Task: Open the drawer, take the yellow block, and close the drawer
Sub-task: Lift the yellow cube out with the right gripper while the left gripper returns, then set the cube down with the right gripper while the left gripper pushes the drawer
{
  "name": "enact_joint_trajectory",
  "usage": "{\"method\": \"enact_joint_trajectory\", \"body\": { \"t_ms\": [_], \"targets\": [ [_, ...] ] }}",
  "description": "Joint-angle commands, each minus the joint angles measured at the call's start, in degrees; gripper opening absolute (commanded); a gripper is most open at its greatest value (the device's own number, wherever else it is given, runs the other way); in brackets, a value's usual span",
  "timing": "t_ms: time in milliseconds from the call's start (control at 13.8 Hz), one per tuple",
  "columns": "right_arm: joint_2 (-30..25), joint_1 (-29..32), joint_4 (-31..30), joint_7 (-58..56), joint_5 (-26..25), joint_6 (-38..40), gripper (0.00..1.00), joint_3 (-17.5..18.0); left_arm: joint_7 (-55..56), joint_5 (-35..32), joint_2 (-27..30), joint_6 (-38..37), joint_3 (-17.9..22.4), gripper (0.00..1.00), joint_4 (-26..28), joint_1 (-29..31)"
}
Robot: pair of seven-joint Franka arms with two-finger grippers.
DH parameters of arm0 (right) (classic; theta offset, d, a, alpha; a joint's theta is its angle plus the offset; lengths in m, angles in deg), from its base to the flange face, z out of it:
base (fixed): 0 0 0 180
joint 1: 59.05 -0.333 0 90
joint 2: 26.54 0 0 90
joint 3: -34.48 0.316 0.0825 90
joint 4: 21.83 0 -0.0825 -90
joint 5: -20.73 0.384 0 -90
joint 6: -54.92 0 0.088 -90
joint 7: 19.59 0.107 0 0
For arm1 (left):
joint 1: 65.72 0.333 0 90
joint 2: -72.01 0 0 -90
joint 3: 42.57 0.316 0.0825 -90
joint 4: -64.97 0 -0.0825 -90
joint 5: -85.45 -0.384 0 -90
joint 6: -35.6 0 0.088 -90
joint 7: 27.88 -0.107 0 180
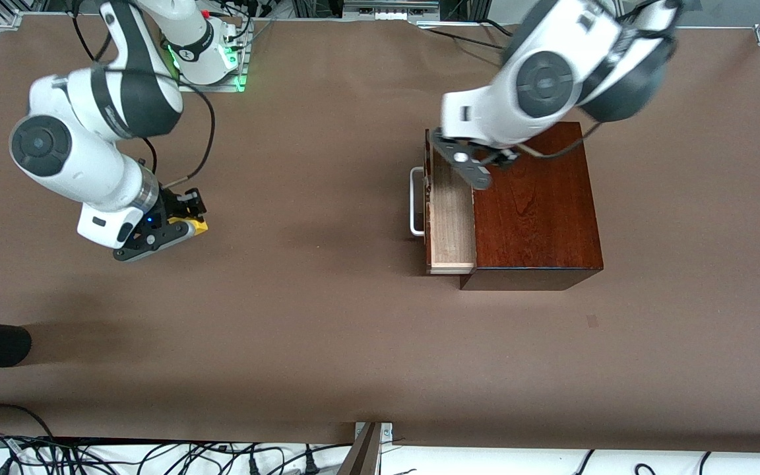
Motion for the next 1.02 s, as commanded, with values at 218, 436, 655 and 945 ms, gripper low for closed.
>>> {"method": "enact_joint_trajectory", "body": {
  "t_ms": [218, 436, 655, 945],
  "targets": [
    [1.3, 0.4, -20.6, 4.8, 4.2, -26.5, 0.00, -0.7, -9.4, 1.1, -12.4, 4.5, 1.0, 1.00, -13.3, -5.3],
    [5.7, 0.3, -21.4, 4.9, 7.4, -32.4, 0.00, -0.8, -14.0, -2.3, -14.4, 12.6, 1.0, 1.00, -12.2, -8.6],
    [6.5, 0.3, -21.4, 5.5, 7.4, -33.6, 0.00, -1.8, -26.3, -6.4, -16.9, 17.7, 1.0, 1.00, -10.1, -9.6],
    [7.5, 0.3, -21.4, 4.6, 7.3, -33.8, 0.00, -3.3, -36.6, -8.2, -18.8, 28.5, 1.0, 1.00, -3.0, -10.9]
  ]
}}
